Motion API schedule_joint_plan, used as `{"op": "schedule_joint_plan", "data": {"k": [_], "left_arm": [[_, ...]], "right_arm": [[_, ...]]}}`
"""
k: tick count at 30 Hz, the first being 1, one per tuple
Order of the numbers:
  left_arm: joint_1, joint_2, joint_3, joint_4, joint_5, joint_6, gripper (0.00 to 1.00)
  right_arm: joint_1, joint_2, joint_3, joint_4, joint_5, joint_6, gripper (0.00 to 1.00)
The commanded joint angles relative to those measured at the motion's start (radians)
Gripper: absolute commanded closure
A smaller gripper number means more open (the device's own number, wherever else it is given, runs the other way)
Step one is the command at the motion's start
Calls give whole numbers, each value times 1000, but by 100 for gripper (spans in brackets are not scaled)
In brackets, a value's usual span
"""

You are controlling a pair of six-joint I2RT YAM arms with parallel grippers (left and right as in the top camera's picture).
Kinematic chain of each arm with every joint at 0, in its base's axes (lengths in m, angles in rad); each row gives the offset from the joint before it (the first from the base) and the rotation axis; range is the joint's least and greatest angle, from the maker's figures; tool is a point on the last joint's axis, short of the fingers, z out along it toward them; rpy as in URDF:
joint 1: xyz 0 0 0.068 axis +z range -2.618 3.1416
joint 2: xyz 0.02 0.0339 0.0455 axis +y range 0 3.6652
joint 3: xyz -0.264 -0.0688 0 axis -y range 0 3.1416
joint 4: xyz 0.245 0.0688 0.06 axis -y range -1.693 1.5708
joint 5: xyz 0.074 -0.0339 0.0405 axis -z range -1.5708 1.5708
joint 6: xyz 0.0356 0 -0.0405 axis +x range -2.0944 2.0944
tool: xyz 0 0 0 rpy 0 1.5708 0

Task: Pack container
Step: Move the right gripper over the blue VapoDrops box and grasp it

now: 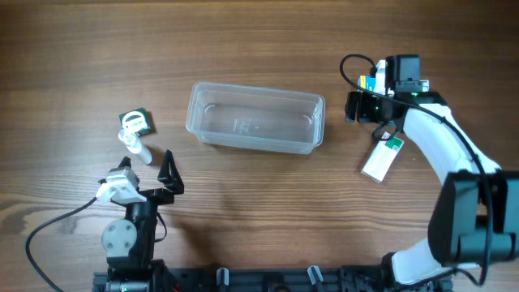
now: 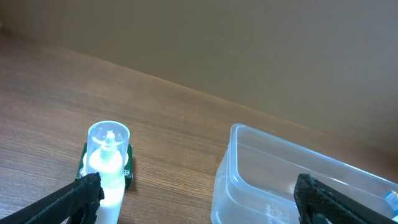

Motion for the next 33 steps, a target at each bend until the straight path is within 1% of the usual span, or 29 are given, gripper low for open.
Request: {"op": "schedule_joint_plan", "data": {"k": [1,9,19,23,27,33], "left_arm": [[4,-6,-3,-6,15,-2,0],[4,-6,-3,-6,15,-2,0],[4,-6,-3,-6,15,-2,0],[4,-6,-3,-6,15,-2,0],[4,-6,-3,-6,15,-2,0],[4,-6,-3,-6,15,-2,0]], "right_arm": [[-3,32,21,41,63,65,0],[-5,39,21,134,167,56,0],[-23,40,20,190,169,-29,0],[-40,40,20,207,153,-50,0],[-49,40,20,216,86,-101,0],[-49,68,20,224,40,-148,0]]}}
